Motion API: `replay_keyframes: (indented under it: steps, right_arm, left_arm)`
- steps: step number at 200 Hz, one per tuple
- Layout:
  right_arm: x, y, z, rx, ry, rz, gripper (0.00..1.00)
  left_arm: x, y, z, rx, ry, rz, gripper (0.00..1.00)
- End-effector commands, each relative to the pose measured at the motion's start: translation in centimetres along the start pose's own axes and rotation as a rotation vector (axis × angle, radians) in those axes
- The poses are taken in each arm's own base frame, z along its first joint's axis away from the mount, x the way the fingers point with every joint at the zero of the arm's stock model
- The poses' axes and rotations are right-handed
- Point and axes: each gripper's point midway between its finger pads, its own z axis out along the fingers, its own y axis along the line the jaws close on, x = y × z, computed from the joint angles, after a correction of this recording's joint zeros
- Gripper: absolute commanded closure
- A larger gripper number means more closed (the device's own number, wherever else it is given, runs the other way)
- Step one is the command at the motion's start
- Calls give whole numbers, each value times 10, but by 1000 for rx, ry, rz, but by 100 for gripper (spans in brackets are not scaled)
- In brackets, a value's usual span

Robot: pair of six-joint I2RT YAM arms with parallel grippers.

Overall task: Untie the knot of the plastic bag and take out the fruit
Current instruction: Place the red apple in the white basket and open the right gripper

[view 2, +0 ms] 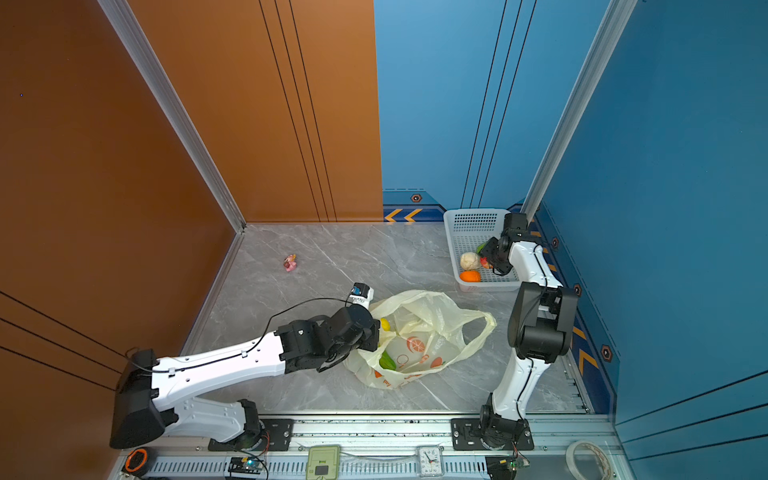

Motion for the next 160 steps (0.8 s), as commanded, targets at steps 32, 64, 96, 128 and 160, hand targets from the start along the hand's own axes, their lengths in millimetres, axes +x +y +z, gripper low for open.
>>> replay_keyframes:
  steps: [32,64,96,128,160]
  right_arm:
    - [-12,-5,1,49,-42,-39,29]
    - [-11,0,-12,50,-53,-62,24]
    - [-11,11,-40,5,-61,-68,23]
    - [5,40,-90,-126,-42,-79,23]
    - [53,77,-151,-269,38,-142,24]
  left_arm:
    - [-1,8,-7,-23,0,11,100]
    - [0,9,-6,-24,4,15,100]
    - [0,10,-6,-24,7,18,100]
    - [7,17,-7,-36,17,18,100]
    - [8,19,-8,-38,16,16,100]
